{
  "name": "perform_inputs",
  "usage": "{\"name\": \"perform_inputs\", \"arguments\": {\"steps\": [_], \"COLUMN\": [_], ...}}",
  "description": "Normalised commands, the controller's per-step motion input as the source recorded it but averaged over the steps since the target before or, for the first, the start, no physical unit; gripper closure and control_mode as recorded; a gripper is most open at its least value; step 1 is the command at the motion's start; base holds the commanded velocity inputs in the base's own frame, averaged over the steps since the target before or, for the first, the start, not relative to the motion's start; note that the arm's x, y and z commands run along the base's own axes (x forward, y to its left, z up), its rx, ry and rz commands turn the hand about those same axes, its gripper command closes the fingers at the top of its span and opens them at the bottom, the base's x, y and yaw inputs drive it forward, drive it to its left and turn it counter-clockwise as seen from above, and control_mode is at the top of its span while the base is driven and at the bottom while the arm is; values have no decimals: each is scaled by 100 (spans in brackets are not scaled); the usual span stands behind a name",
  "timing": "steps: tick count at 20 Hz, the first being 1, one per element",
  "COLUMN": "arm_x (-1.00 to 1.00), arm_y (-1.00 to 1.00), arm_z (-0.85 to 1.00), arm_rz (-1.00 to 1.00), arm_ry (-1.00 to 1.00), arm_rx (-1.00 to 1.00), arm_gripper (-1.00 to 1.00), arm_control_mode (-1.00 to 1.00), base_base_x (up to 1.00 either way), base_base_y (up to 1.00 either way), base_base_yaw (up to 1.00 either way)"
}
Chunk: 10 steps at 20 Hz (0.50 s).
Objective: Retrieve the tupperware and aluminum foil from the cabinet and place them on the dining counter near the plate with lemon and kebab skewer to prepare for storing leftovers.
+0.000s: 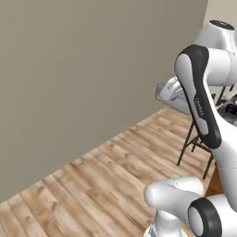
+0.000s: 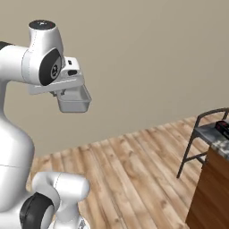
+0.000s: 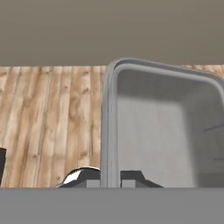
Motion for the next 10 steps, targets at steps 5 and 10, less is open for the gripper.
{"name": "perform_inputs", "arguments": {"steps": [5, 10], "arm_x": [0, 0], "arm_y": [0, 0], "arm_z": [0, 0], "arm_rz": [0, 0], "arm_ry": [0, 0], "arm_rx": [0, 0], "arm_gripper": [100, 100], "arm_control_mode": [100, 100], "base_base_x": [99, 96], "base_base_y": [0, 0], "base_base_yaw": [-51, -53]}}
